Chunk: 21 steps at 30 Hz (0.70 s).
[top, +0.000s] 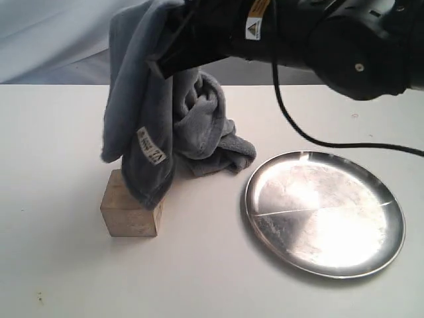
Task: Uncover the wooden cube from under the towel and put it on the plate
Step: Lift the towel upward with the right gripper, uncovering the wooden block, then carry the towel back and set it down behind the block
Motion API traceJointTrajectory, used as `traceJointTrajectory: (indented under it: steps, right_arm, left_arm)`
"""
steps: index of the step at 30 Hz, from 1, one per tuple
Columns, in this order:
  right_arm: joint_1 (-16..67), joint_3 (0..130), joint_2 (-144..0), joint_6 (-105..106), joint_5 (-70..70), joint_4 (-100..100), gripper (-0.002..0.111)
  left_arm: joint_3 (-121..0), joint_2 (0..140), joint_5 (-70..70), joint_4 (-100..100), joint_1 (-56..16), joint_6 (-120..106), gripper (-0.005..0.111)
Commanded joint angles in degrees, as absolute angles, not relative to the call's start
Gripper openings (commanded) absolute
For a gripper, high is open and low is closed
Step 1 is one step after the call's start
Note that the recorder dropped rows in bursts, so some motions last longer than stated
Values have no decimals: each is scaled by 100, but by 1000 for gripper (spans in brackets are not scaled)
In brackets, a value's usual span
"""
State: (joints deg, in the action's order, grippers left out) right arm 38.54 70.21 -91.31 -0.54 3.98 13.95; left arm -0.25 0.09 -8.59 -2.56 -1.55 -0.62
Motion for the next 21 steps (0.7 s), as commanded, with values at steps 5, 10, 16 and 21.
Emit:
traceJointTrajectory:
  steps: [5,10,16,21]
  right_arm:
    - [2879,7010,-9658,43,1257,818,0]
    - [2676,7010,-10236,78,1235,640,0]
    - [2701,7010,-10882,105,1234,304,0]
    - [2865,7010,-11214,100,1116,225,5]
  left_arm:
    - [0,0,-835,-252,-160,-48,1]
    - [0,0,-835,-252,-160,-48,1]
    - [0,0,-835,-252,-160,-48,1]
    - [0,0,-835,-252,-160,-59,1]
